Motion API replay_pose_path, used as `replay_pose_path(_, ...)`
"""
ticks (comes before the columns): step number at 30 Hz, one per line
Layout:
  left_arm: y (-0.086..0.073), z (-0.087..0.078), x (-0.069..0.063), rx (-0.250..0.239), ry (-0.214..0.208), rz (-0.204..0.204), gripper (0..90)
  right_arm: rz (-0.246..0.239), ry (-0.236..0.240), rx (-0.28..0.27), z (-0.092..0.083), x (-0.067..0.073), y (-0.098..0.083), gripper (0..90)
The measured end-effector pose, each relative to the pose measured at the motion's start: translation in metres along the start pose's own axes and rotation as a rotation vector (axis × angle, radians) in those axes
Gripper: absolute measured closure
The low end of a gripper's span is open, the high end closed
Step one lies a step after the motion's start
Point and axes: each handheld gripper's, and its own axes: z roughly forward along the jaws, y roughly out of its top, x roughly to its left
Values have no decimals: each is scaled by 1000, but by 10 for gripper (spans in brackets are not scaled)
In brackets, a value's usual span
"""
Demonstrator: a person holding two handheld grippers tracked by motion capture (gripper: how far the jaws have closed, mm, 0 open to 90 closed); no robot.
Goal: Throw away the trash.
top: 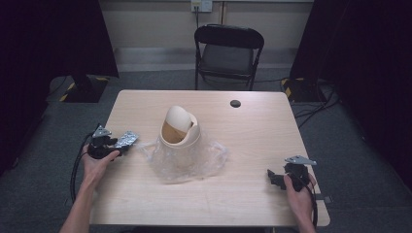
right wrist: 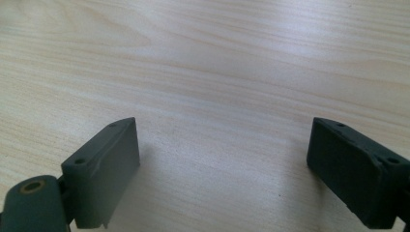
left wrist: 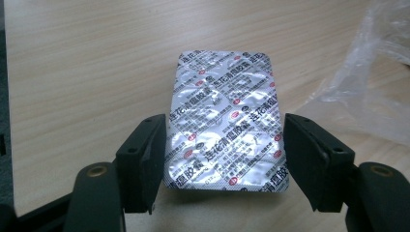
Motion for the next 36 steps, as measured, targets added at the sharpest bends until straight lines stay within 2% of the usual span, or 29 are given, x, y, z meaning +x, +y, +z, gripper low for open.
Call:
replay_pose_path(4, 7, -12, -6, -54, -15, -5, 342, 0, 0, 0, 0, 0, 0, 105)
replay_pose_path(6, 9, -14, -7, -60, -21, 0, 342, 0, 0, 0, 0, 0, 0, 105)
replay_pose_path(7, 13, -18, -12, -60, -17, 21, 342, 0, 0, 0, 0, 0, 0, 105)
replay_pose_path(9, 16, -22, -16, -62, -34, 35, 342, -1, 0, 0, 0, 0, 0, 106)
replay_pose_path(10, 16, -22, -16, -62, -34, 35, 342, -1, 0, 0, 0, 0, 0, 106)
replay_pose_path(15, 24, -36, -24, -139, -68, 7, 342, 0, 0, 0, 0, 0, 0, 106)
replay_pose_path(17, 26, -41, -26, -156, -83, -2, 342, 0, 0, 0, 0, 0, 0, 105)
replay_pose_path(19, 27, -45, -28, -173, -81, -11, 342, 0, 0, 0, 0, 0, 0, 106)
replay_pose_path(22, 29, -51, -33, -174, -74, 4, 342, 0, 0, 0, 0, 0, 0, 105)
replay_pose_path(26, 33, -59, -40, -197, -106, 4, 342, 0, 0, 0, 0, 0, 0, 105)
replay_pose_path(32, 41, -72, -58, -237, -129, 45, 342, 0, 0, 0, 0, 0, 0, 105)
replay_pose_path(34, 46, -77, -66, -236, -126, 82, 342, 0, 0, 0, 0, 0, 0, 106)
replay_pose_path(36, 51, -82, -73, -251, -140, 97, 342, -1, 0, 0, 0, 0, 0, 105)
